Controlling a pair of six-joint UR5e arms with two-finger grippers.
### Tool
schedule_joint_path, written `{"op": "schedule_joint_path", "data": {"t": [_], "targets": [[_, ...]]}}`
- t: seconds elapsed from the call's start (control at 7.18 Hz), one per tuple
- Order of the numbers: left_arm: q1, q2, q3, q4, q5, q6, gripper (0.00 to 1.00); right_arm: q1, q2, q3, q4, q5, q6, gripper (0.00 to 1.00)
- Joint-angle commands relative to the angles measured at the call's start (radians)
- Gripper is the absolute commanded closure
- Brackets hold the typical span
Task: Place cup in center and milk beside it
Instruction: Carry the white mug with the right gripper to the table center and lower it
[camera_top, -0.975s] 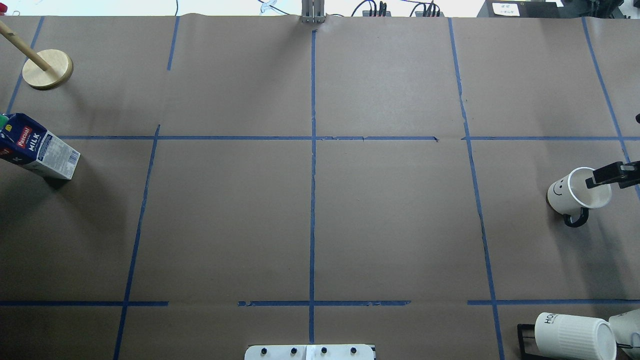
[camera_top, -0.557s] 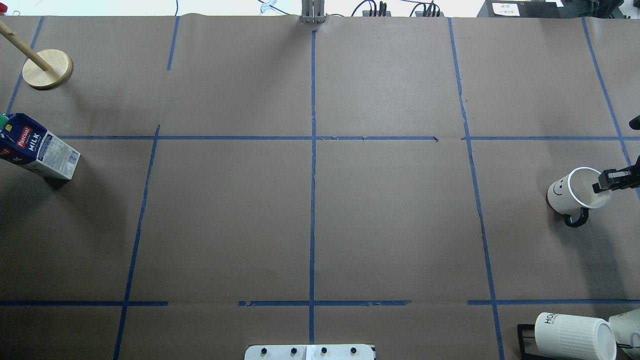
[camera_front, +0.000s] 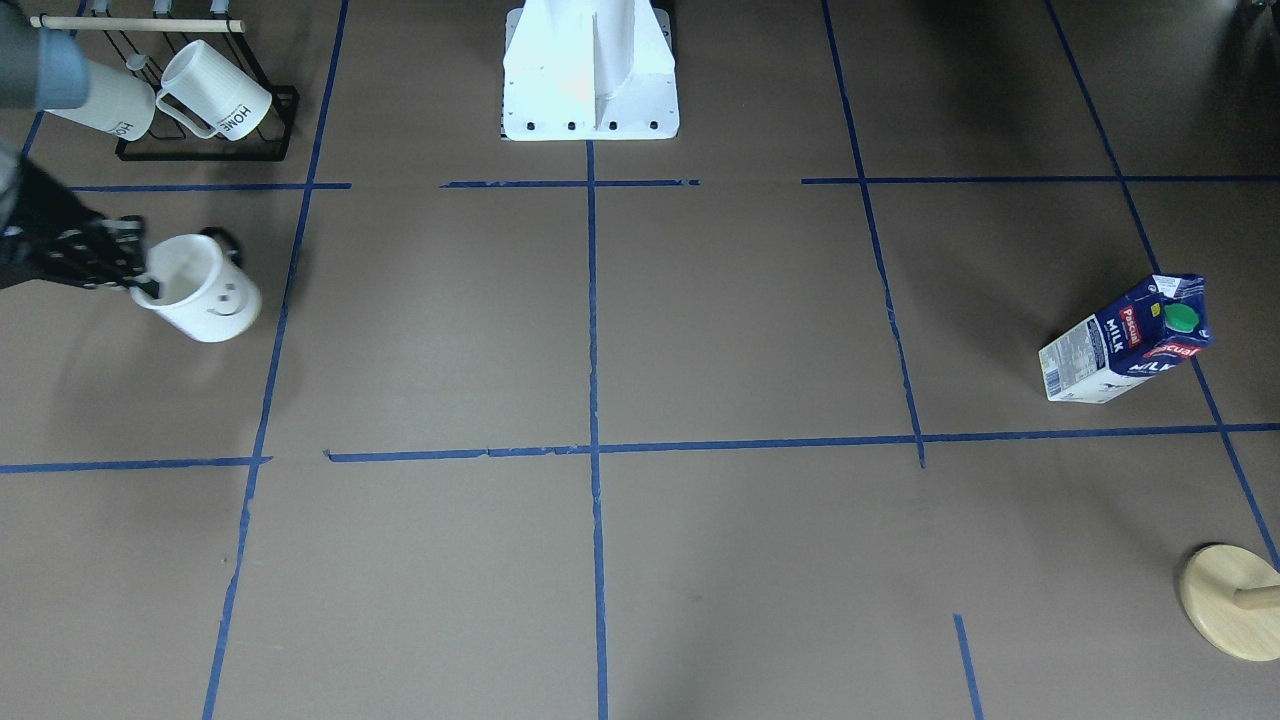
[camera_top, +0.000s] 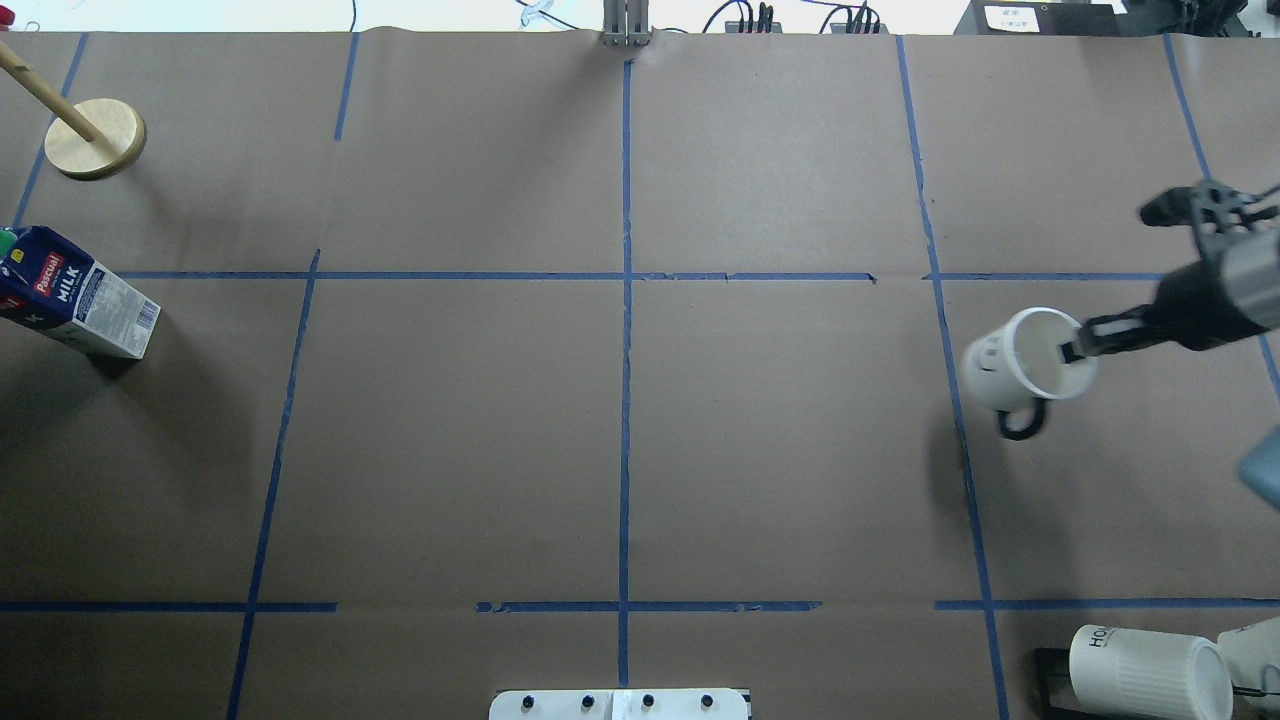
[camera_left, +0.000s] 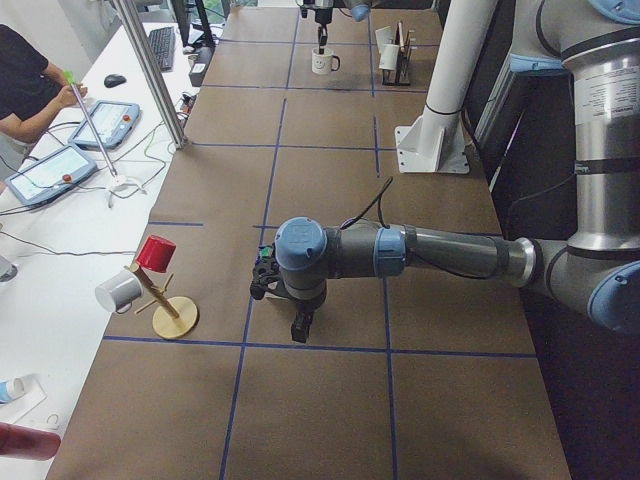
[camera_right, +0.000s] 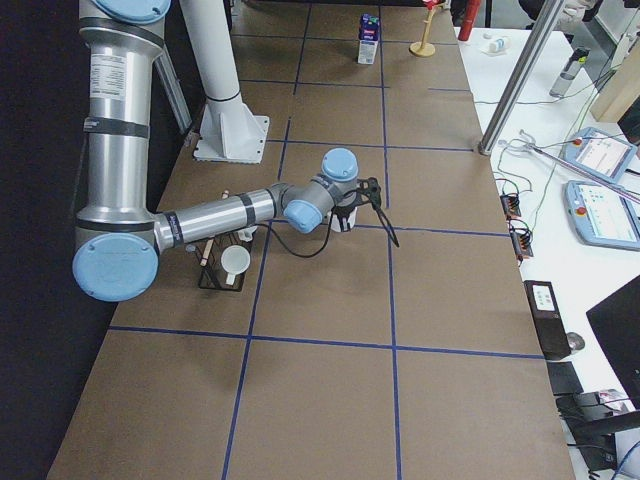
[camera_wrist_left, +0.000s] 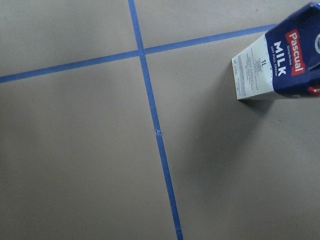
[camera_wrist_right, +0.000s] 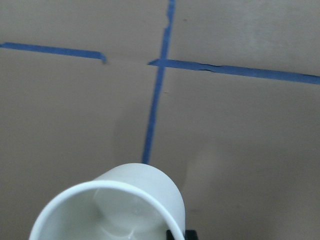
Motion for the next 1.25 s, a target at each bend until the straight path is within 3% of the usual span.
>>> {"op": "schedule_joint_path", "data": {"t": [0.0, 0.14, 0.28, 0.7, 0.84, 0.98, 1.11], "targets": [[0.000, 0.000, 0.004, -0.001, 0.000, 0.002, 0.00, -0.180, 0.320, -0.027, -0.209, -0.085, 0.218, 1.00], [0.000, 0.000, 0.004, -0.001, 0.000, 0.000, 0.00, -0.230, 0.504, -0.062, -0.468, -0.190, 0.220, 1.00], [0.000, 0.000, 0.004, -0.001, 0.000, 0.000, 0.00, -0.261, 0.610, -0.154, -0.529, -0.237, 0.231, 1.00], [0.000, 0.000, 0.006, -0.001, 0.000, 0.002, 0.00, -0.301, 0.666, -0.340, -0.350, -0.257, 0.369, 0.98], [0.000, 0.000, 0.004, -0.001, 0.000, 0.002, 0.00, -0.306, 0.679, -0.358, -0.346, -0.258, 0.389, 0.97], [0.000, 0.000, 0.001, -0.001, 0.000, 0.002, 0.00, -0.306, 0.680, -0.360, -0.346, -0.257, 0.389, 0.87], [0.000, 0.000, -0.006, -0.001, 0.000, 0.002, 0.00, -0.306, 0.683, -0.359, -0.346, -0.257, 0.390, 0.40]]}}
